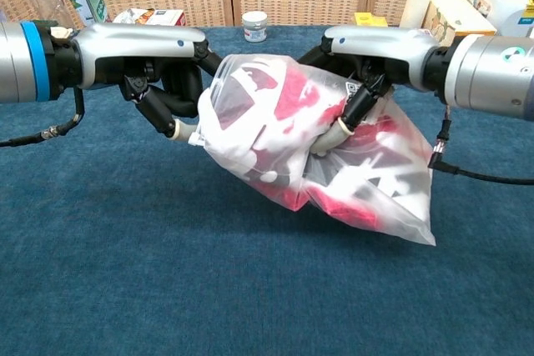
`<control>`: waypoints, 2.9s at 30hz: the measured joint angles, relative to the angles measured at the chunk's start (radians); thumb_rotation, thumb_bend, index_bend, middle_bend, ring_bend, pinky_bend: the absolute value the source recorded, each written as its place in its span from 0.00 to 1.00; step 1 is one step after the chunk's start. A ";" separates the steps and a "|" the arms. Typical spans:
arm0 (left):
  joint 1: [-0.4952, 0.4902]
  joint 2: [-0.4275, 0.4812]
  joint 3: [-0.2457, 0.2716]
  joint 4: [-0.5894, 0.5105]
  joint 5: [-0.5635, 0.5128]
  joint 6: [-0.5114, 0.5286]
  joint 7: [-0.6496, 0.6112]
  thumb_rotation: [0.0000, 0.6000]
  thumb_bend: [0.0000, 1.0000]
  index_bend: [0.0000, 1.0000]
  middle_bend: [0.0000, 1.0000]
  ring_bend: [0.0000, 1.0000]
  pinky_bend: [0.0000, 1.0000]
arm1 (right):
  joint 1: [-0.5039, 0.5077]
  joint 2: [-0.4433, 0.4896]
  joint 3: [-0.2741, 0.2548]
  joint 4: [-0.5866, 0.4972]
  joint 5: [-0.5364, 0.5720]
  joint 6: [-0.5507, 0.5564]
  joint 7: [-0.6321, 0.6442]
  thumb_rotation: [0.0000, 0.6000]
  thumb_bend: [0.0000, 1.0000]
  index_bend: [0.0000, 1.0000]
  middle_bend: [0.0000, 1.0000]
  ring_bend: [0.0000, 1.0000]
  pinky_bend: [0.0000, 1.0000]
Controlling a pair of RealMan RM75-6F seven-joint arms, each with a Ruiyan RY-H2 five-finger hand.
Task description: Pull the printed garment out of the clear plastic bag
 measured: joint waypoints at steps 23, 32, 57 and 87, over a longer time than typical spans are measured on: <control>-0.031 -0.267 0.043 0.395 0.057 0.007 -0.118 1.00 0.52 0.72 1.00 1.00 0.95 | 0.002 -0.160 -0.021 0.216 0.090 0.003 -0.178 1.00 0.20 0.25 0.40 0.55 0.63; -0.054 -0.261 0.033 0.389 0.036 -0.015 -0.083 1.00 0.52 0.72 1.00 1.00 0.95 | -0.033 -0.117 -0.011 0.177 0.043 0.045 -0.108 1.00 0.18 0.06 0.17 0.23 0.24; -0.100 -0.189 0.008 0.344 0.003 -0.046 -0.001 1.00 0.51 0.72 1.00 1.00 0.95 | -0.146 0.075 -0.180 0.299 -0.482 0.399 0.163 1.00 0.14 0.28 0.35 0.40 0.32; -0.120 -0.148 -0.001 0.284 -0.042 -0.068 0.071 1.00 0.51 0.72 1.00 1.00 0.95 | -0.188 -0.279 -0.346 1.062 -0.847 0.940 0.117 1.00 0.09 0.36 0.75 0.94 1.00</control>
